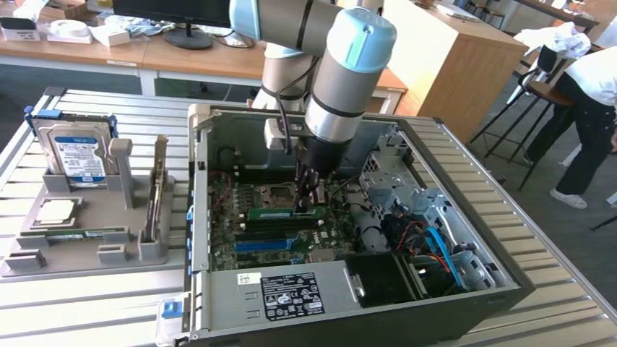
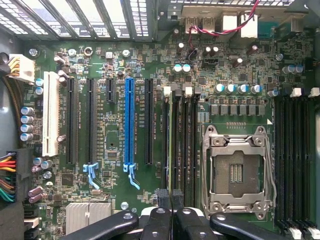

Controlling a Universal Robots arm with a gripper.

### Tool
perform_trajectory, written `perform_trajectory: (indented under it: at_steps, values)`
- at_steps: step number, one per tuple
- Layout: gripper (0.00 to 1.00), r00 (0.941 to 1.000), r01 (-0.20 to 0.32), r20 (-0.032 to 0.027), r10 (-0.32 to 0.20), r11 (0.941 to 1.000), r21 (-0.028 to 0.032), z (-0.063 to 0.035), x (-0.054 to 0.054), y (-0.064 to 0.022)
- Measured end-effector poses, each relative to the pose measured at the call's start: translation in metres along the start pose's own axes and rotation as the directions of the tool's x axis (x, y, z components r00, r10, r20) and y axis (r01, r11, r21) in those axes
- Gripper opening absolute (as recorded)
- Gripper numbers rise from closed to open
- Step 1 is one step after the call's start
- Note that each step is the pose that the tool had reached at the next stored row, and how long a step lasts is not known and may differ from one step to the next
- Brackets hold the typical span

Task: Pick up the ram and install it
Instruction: 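Insert the ram into the slot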

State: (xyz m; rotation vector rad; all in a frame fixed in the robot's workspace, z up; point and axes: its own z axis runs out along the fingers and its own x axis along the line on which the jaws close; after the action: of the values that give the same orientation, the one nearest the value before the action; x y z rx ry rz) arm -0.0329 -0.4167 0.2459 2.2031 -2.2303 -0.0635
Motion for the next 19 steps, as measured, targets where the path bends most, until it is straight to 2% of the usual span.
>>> perform_trajectory:
  at_steps: [19]
  values:
    - [0.11, 1.0, 0.0, 0.0004, 0.0, 1.0, 0.0004, 0.0027, 0.0011, -0.0002]
